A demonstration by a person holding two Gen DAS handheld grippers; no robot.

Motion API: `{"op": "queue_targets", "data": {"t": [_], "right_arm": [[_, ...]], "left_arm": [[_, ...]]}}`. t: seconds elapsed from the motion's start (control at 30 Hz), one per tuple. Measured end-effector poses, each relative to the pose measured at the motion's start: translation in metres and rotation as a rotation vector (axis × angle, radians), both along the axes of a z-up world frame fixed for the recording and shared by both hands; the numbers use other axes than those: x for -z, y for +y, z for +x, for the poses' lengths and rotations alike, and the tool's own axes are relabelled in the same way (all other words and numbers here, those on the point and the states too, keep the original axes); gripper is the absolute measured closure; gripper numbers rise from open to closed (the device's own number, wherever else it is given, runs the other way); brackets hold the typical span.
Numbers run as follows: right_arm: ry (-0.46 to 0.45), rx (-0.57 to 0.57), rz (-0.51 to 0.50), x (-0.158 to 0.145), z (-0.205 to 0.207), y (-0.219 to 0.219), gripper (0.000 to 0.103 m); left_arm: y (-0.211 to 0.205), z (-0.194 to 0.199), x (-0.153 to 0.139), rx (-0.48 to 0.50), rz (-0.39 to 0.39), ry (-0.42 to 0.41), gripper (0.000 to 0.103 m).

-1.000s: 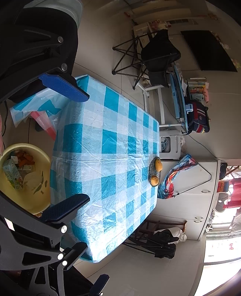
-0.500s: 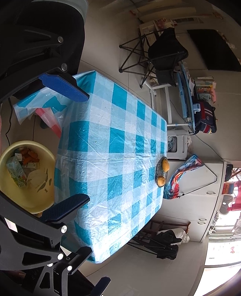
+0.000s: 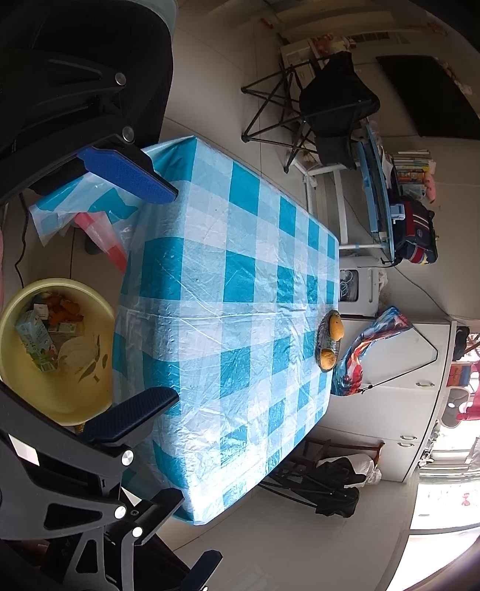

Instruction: Collect trash

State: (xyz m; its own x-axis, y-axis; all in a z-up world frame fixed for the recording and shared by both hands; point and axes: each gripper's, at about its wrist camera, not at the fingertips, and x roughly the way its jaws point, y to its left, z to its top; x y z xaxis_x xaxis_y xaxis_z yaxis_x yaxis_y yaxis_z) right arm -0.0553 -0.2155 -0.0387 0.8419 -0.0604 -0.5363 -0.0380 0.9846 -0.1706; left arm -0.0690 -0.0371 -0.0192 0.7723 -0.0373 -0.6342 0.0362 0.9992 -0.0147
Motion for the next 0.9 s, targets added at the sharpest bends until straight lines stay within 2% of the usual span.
{"op": "queue_targets", "data": {"t": [0.17,0.43,0.53,0.67,0.9], "right_arm": [[0.005,-0.002,-0.002,0.001,-0.001,0.0,0.007],[0.007,-0.003,-0.004,0.001,0.001,0.001,0.007],[0.008,-0.003,-0.005,0.001,0.002,0.001,0.007],[0.008,-0.003,-0.005,0.001,0.002,0.002,0.007],[0.009,-0.004,-0.005,0.0,0.002,0.002,0.007]], "left_arm": [[0.001,0.001,0.003,0.005,-0.022,0.005,0.007],[0.015,0.002,0.004,0.007,-0.132,0.025,0.007],[0.016,0.003,0.003,-0.001,-0.113,0.026,0.007],[0.019,0.009,0.01,-0.017,-0.124,0.084,0.007],[0.021,0.015,0.016,-0.04,-0.121,0.13,0.007]]}}
